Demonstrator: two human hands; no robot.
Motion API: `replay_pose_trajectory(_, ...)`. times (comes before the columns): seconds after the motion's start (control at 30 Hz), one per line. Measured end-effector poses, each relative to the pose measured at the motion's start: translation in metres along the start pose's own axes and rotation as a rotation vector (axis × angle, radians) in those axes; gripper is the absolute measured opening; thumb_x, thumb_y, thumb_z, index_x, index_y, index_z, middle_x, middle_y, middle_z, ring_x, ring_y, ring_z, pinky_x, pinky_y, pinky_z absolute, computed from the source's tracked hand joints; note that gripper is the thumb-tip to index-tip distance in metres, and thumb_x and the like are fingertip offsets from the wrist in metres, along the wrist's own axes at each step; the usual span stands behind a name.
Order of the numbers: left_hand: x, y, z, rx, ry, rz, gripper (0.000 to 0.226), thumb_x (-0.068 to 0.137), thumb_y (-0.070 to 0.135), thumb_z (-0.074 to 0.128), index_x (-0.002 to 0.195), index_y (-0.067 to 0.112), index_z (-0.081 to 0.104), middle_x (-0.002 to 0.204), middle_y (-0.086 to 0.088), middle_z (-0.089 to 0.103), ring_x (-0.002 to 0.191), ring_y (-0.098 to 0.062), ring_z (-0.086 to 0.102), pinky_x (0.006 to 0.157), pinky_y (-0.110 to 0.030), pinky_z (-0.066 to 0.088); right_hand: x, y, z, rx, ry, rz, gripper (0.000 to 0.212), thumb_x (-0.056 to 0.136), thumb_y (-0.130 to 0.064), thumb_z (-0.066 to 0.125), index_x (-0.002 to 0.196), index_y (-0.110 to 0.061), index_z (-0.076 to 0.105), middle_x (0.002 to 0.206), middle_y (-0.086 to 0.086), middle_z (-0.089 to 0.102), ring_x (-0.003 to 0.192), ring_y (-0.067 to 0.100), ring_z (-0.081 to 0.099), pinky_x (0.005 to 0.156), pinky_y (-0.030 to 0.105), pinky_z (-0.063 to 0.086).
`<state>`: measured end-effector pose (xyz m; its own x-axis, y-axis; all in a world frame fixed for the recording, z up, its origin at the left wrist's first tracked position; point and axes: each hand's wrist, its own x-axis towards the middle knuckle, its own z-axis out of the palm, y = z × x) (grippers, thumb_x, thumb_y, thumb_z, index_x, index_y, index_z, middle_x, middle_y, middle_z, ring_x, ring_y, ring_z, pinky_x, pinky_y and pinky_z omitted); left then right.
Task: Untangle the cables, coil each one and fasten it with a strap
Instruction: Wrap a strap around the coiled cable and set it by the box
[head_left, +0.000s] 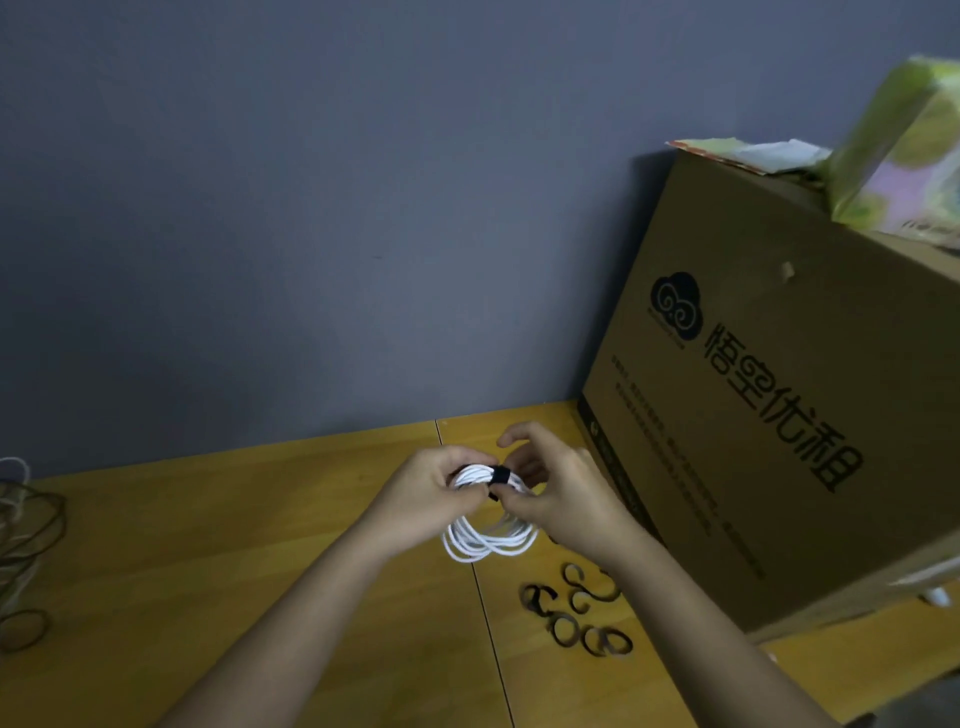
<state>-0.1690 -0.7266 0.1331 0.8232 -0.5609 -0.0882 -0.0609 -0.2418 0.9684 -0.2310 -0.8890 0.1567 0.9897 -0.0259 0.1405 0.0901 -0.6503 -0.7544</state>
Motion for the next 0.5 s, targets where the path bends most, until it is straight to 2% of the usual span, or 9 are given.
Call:
replay_pose_trajectory(0.07, 0.003, -0.004, 0.001, -0.174, 0.015, -0.055, 0.033, 0.084, 0.001, 0.068, 0.114, 0.014, 0.064, 0.102, 0.007, 0.071, 0.088, 0.002, 0.067, 0.077, -0.014, 0.049, 0.001, 0.009, 0.007, 0.019, 0.028, -0.021, 0.037, 0.076, -0.009, 0.075, 0.101, -0.026, 0.054, 0.082, -0.004, 0.064, 0.074, 0.009, 0.060, 0.068, 0.023, 0.052)
replay_pose_trajectory(0.13, 0.007, -0.009, 0.002, -0.284, 0.081, -0.129, 0.032, 0.084, 0.014, 0.071, 0.115, 0.013, 0.064, 0.105, 0.003, 0.071, 0.092, -0.002, 0.068, 0.077, -0.012, 0.050, 0.002, 0.015, 0.016, 0.003, 0.040, -0.050, 0.035, 0.077, -0.012, 0.076, 0.097, -0.028, 0.053, 0.082, -0.008, 0.064, 0.077, 0.007, 0.060, 0.069, 0.022, 0.050)
replay_pose_trajectory(0.23, 0.017, -0.020, 0.005, -0.162, 0.064, -0.221, 0.028, 0.087, 0.034, 0.066, 0.100, 0.010, 0.072, 0.094, -0.001, 0.074, 0.088, -0.005, 0.068, 0.080, -0.016, 0.049, 0.005, 0.024, 0.029, 0.022, 0.056, -0.058, 0.035, 0.076, -0.016, 0.078, 0.094, -0.027, 0.050, 0.081, -0.013, 0.063, 0.081, 0.004, 0.060, 0.067, 0.017, 0.048)
replay_pose_trajectory(0.3, 0.027, -0.026, 0.010, -0.063, 0.003, -0.286, 0.032, 0.091, 0.038, 0.061, 0.086, 0.008, 0.071, 0.079, -0.002, 0.072, 0.071, -0.002, 0.065, 0.070, -0.013, 0.048, 0.011, 0.035, 0.037, 0.049, 0.046, -0.030, 0.038, 0.075, -0.016, 0.079, 0.094, -0.024, 0.048, 0.079, -0.014, 0.062, 0.079, 0.002, 0.060, 0.065, 0.019, 0.049)
replay_pose_trajectory(0.37, 0.038, -0.035, 0.014, -0.037, -0.003, -0.296, 0.030, 0.090, 0.034, 0.063, 0.083, 0.005, 0.070, 0.076, -0.011, 0.069, 0.069, -0.009, 0.063, 0.073, -0.024, 0.049, 0.018, 0.050, 0.042, 0.065, 0.030, 0.028, 0.040, 0.073, -0.015, 0.080, 0.093, -0.023, 0.046, 0.078, -0.011, 0.063, 0.076, 0.003, 0.061, 0.063, 0.023, 0.050)
replay_pose_trajectory(0.43, 0.048, -0.044, 0.018, -0.038, 0.034, -0.266, 0.015, 0.085, 0.028, 0.071, 0.084, 0.013, 0.073, 0.087, -0.012, 0.074, 0.081, -0.015, 0.067, 0.087, -0.036, 0.051, 0.027, 0.065, 0.044, 0.086, 0.017, 0.071, 0.041, 0.072, -0.011, 0.080, 0.092, -0.023, 0.046, 0.079, -0.008, 0.064, 0.074, 0.003, 0.062, 0.062, 0.018, 0.050)
replay_pose_trajectory(0.5, 0.060, -0.051, 0.022, 0.038, 0.063, -0.218, 0.017, 0.080, 0.025, 0.076, 0.092, 0.013, 0.075, 0.090, -0.005, 0.075, 0.087, -0.013, 0.069, 0.088, -0.033, 0.051, 0.036, 0.080, 0.044, 0.122, 0.008, 0.104, 0.041, 0.071, -0.006, 0.080, 0.089, -0.024, 0.047, 0.078, -0.004, 0.065, 0.071, 0.004, 0.063, 0.061, 0.016, 0.050)
